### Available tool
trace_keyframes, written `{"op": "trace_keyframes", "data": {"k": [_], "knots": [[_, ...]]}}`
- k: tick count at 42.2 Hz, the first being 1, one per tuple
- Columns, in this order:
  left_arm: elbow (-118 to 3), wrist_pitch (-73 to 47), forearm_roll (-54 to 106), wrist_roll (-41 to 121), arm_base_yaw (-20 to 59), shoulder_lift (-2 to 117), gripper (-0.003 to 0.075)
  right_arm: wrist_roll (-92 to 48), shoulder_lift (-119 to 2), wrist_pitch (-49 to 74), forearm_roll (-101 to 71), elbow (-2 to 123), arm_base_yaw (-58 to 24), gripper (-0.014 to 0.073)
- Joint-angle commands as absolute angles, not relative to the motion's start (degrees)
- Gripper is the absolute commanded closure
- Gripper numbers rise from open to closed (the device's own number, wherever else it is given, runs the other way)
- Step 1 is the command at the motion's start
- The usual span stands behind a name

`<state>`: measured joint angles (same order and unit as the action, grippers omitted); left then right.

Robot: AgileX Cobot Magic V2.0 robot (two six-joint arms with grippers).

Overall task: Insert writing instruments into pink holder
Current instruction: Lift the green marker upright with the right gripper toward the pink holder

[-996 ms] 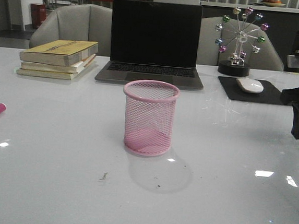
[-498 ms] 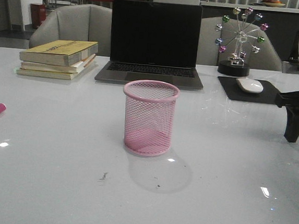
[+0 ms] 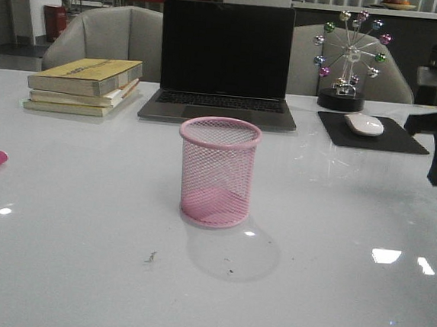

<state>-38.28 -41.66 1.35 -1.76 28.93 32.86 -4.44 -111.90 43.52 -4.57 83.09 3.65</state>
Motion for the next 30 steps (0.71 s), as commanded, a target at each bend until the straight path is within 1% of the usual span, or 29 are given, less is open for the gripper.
{"op": "trace_keyframes", "data": {"k": [1, 7, 12, 16, 23, 25, 30], "knots": [[-40.3, -37.35, 1.89, -1.86, 29.37, 33.43, 0.0085, -5.01, -102.02, 36.48, -6.25, 80.24, 2.11, 0.0398], [-40.3, -37.35, 1.89, -1.86, 29.37, 33.43, 0.0085, -5.01, -91.86, 26.62, -7.84, 71.85, -2.49, 0.0398], [-40.3, -37.35, 1.89, -1.86, 29.37, 33.43, 0.0085, -5.01, -83.86, 16.58, -9.5, 65.39, -9.12, 0.0398], [-40.3, -37.35, 1.89, -1.86, 29.37, 33.43, 0.0085, -5.01, -79.63, 7.86, -10.61, 61.46, -15.06, 0.0398], [-40.3, -37.35, 1.89, -1.86, 29.37, 33.43, 0.0085, -5.01, -77.61, -8.09, -12.09, 57.09, -25.86, 0.0398], [-40.3, -37.35, 1.89, -1.86, 29.37, 33.43, 0.0085, -5.01, -78.18, -13.87, -12.09, 56.15, -28.6, 0.0398], [-40.3, -37.35, 1.89, -1.86, 29.37, 33.43, 0.0085, -5.01, -81.11, -23.69, -12.01, 55.25, -33.35, 0.0398]]}}
